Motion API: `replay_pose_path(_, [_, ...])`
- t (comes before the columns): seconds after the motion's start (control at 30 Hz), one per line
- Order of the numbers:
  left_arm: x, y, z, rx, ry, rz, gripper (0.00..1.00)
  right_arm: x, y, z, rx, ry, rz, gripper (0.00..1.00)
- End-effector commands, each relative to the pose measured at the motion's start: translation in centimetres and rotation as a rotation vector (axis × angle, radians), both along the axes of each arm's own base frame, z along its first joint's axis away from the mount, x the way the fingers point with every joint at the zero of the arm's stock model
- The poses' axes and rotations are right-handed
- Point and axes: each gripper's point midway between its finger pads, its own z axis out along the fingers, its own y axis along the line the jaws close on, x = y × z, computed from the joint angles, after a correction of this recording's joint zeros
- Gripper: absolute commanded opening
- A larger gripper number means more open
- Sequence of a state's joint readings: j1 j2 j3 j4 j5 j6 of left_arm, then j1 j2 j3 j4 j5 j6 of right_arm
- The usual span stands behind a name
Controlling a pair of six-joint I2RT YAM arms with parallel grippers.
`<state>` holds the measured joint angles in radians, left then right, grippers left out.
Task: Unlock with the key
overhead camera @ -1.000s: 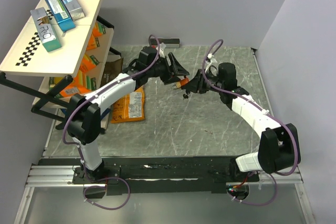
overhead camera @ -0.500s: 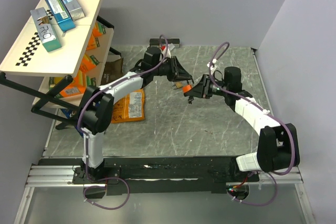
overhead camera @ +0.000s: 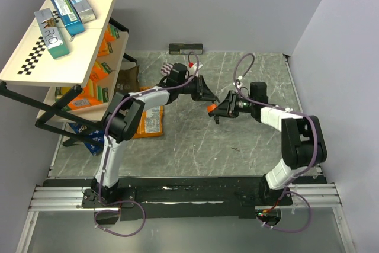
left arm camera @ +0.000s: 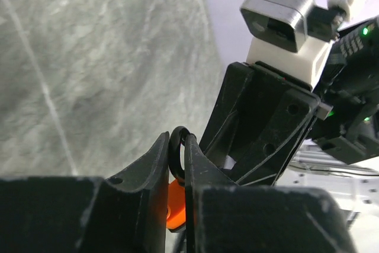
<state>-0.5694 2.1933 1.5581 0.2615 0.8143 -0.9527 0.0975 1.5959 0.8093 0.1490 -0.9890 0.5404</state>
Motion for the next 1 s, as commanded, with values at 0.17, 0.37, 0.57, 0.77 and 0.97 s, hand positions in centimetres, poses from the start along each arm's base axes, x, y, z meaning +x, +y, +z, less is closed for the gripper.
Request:
replay_pose_path(0.17, [0.4,-0.7,-5.6,0.093,-0.083,-0.043,0.12,2.2,-1.0,-4.5,-0.035,0.151,-0.071,0.0])
replay_pose_path(0.37, [1.4,-0.4,-9.5,0.206,-0.074,-0.017,0.12,3.0,-1.3,-6.9,-0.056,0.238,-0.094,0.0])
replay_pose_path(0.57, [2.4,0.8,-12.3,0.347,-0.094,0.011,0.3,3.5,-1.6,-9.1,-0.098,0.321,-0.117,0.0])
replay_pose_path(0.77, [3.6,1.1,-11.3,0.397,-0.146,0.036,0.64,3.7,-2.5,-10.7,-0.148,0.386,-0.146,0.0])
replay_pose_path(0.97, [4.4,0.6,-6.6,0.344,-0.215,0.057,0.78,3.9,-3.6,-11.4,-0.216,0.403,-0.166,0.01])
